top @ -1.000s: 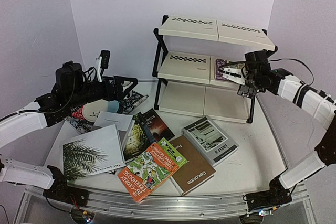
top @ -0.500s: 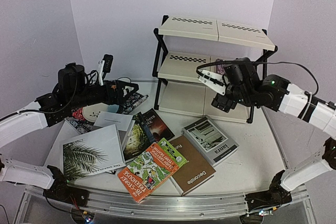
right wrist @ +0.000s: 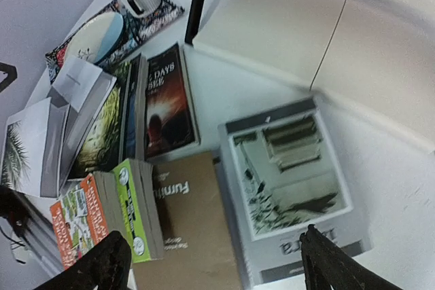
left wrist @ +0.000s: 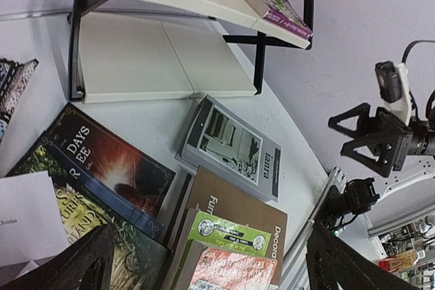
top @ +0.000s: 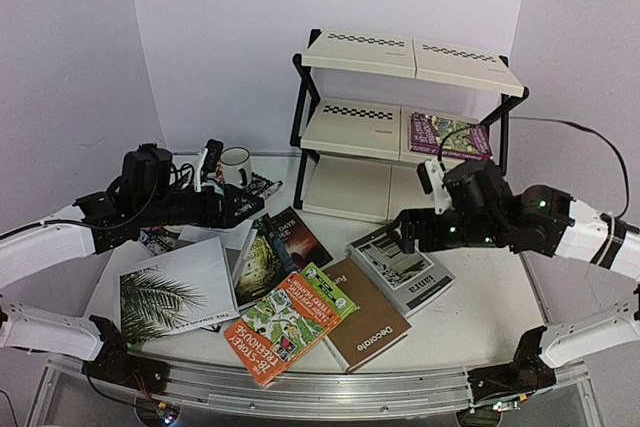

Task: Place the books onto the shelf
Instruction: Adjust the book pile, then pick up the book from the book pile.

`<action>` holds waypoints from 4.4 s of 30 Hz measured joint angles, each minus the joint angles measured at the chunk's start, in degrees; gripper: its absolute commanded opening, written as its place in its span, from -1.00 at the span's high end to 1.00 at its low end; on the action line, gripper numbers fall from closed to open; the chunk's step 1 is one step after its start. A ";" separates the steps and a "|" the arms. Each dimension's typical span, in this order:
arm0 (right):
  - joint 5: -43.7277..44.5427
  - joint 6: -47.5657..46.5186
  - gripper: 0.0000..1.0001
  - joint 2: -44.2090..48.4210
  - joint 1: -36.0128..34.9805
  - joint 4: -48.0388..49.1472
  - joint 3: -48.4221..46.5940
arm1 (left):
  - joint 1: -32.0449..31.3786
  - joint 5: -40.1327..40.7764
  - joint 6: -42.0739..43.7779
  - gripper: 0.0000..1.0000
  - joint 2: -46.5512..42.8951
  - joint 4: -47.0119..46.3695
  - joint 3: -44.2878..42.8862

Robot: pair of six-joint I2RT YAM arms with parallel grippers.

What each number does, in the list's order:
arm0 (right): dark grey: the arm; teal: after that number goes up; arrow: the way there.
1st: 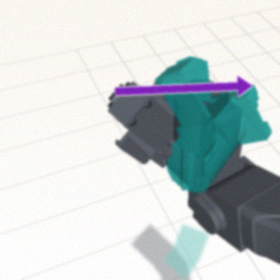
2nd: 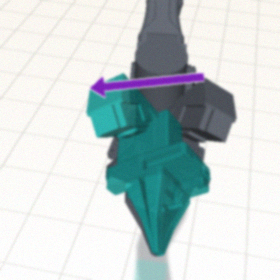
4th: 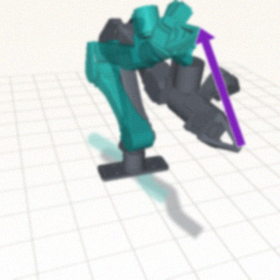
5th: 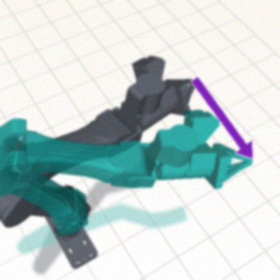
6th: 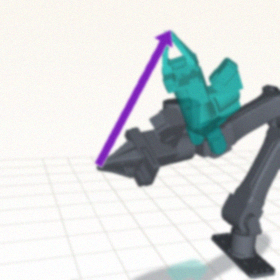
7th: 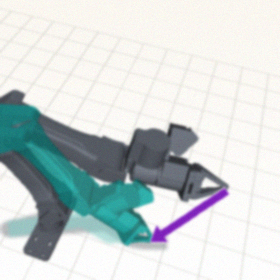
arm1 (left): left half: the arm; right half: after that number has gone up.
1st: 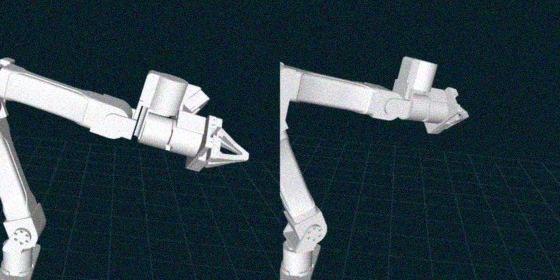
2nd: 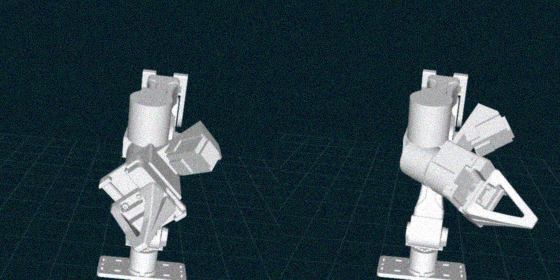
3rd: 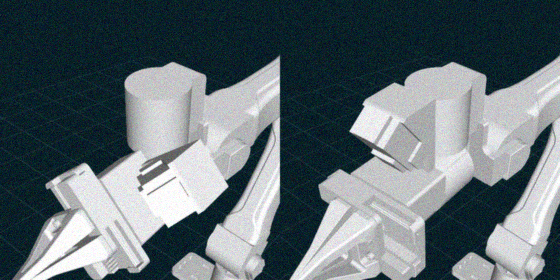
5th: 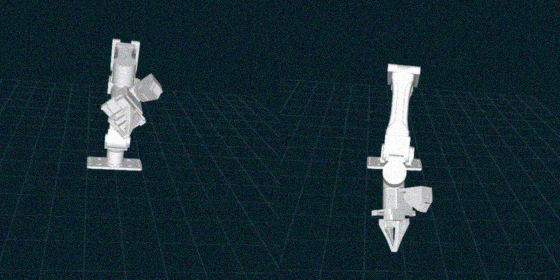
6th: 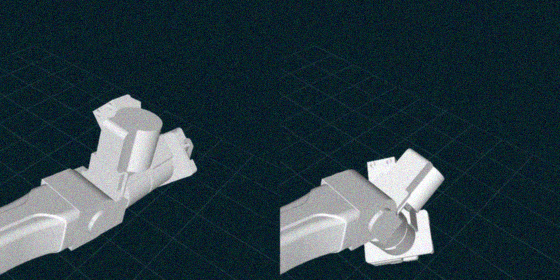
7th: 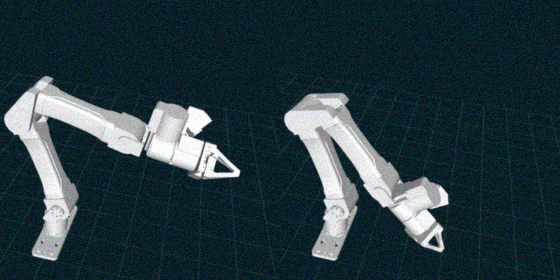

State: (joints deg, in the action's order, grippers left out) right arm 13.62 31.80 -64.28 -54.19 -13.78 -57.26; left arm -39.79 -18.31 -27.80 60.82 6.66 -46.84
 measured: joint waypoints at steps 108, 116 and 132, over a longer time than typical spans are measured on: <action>29.93 35.37 -0.62 1.77 -28.34 10.47 22.03 | -9.59 -4.49 -12.41 -0.92 11.15 -6.89 4.58; 17.69 7.00 -0.67 -2.13 -28.29 3.81 11.03 | -12.96 -2.74 -19.40 -0.89 7.46 -6.89 7.26; 16.36 -43.11 -0.73 -8.66 -29.33 4.17 11.43 | -23.12 3.72 -34.76 -0.86 6.51 -7.01 10.51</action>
State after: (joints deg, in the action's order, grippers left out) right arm 29.98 -11.30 -72.94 -83.52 -9.62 -45.83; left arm -62.91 -14.59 -62.56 67.33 -0.35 -36.33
